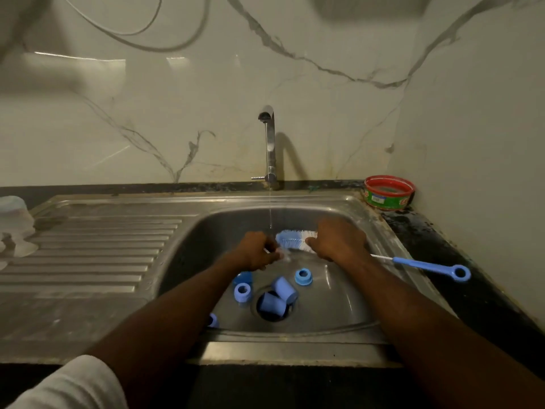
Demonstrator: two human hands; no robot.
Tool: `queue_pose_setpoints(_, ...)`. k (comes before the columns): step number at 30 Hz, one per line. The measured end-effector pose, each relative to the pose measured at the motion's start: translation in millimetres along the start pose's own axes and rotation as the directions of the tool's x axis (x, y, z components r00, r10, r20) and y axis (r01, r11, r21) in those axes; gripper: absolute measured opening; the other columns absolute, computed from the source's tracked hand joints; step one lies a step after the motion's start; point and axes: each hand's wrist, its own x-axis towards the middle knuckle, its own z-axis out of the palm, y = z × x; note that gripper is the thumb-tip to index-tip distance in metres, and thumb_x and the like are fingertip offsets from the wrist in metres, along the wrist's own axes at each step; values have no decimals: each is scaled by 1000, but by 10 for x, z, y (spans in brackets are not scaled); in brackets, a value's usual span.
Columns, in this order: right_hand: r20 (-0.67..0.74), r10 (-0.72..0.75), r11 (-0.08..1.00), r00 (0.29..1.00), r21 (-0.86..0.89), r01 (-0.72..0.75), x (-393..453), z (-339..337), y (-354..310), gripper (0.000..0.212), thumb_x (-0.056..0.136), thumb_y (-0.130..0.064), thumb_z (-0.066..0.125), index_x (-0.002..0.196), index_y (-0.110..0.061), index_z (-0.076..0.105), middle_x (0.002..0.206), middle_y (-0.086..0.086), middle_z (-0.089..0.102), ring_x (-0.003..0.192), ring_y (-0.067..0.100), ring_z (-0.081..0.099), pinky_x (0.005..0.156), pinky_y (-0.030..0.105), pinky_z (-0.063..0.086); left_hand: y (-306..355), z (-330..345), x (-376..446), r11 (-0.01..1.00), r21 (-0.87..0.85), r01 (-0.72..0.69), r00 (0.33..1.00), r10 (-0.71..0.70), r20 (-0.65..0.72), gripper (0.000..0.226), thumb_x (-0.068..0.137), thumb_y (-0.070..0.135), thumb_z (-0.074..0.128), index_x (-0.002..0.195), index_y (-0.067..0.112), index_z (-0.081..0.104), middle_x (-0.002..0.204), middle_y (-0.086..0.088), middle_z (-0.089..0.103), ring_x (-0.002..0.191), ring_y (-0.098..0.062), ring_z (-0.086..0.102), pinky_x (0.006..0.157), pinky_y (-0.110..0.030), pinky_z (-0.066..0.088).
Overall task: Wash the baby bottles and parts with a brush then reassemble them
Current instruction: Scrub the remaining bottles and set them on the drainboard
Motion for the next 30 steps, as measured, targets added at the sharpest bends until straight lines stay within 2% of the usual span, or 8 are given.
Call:
queue_pose_setpoints(5, -38, 62, 996, 997, 60, -60, 1, -27, -29, 32, 97, -35, 59, 125, -18, 63, 123, 8, 66, 109, 28, 64, 77, 35, 46, 98, -143, 153, 953, -264, 146, 919, -229, -319, 11, 94, 20, 71, 97, 10, 74, 82, 3, 68, 68, -2, 62, 55, -11, 49)
queue_pose_setpoints(7, -66, 67, 994, 996, 85, -61, -3, -46, -40, 33, 98, -36, 58, 126, -19, 62, 124, 7, 66, 111, 28, 64, 80, 35, 47, 145, -125, 231, 863, -456, 215, 872, -380, -308, 11, 92, 20, 74, 90, 9, 74, 82, -3, 72, 73, -8, 67, 62, -16, 55)
queue_pose_setpoints(10, -132, 67, 994, 989, 93, -55, -22, -92, -57, 30, 98, -37, 55, 121, -19, 63, 121, 7, 68, 108, 28, 65, 75, 33, 42, 128, -69, 350, 745, -609, 271, 836, -496, -234, 15, 86, 20, 77, 86, 5, 74, 88, -13, 75, 84, -21, 71, 81, -36, 61)
queue_pose_setpoints(14, -186, 43, 996, 982, 87, -28, -47, -127, -74, 31, 99, -39, 55, 122, -19, 58, 118, 6, 66, 104, 25, 65, 71, 30, 40, 81, -151, 403, 545, -814, 201, 849, -512, -133, 24, 85, 17, 78, 98, -2, 70, 95, -20, 75, 85, -24, 73, 69, -33, 57)
queue_pose_setpoints(18, -185, -14, 995, 983, 90, 32, -52, -99, -180, 32, 98, -42, 56, 123, -21, 55, 116, 5, 67, 100, 24, 65, 73, 32, 47, 139, -243, 355, 355, -929, 108, 887, -456, -71, 19, 90, 15, 74, 103, 1, 72, 95, -16, 77, 90, -24, 75, 69, -31, 57)
queue_pose_setpoints(25, -237, -2, 983, 972, 178, 46, -206, -214, -313, 31, 100, -33, 58, 128, -21, 52, 117, 5, 63, 96, 20, 64, 71, 28, 45, 182, -210, 348, 335, -940, 65, 876, -470, -107, 14, 93, 14, 71, 100, 2, 71, 97, -17, 75, 90, -25, 74, 80, -36, 60)
queue_pose_setpoints(28, -299, -51, 991, 953, 104, 86, -300, -267, -376, 31, 97, -29, 59, 127, -26, 52, 127, 7, 48, 96, 26, 66, 76, 35, 52, 116, -197, 359, 361, -931, 64, 872, -473, -123, 17, 91, 19, 73, 98, 4, 72, 98, -17, 75, 92, -27, 74, 90, -43, 60)
queue_pose_setpoints(30, -262, -72, 996, 962, 30, 82, -327, -260, -423, 35, 95, -27, 60, 129, -26, 51, 129, 8, 46, 100, 29, 65, 81, 38, 52, 133, -184, 354, 423, -902, 87, 865, -482, -143, 24, 88, 28, 77, 97, 6, 72, 94, -15, 76, 90, -28, 74, 88, -45, 60)
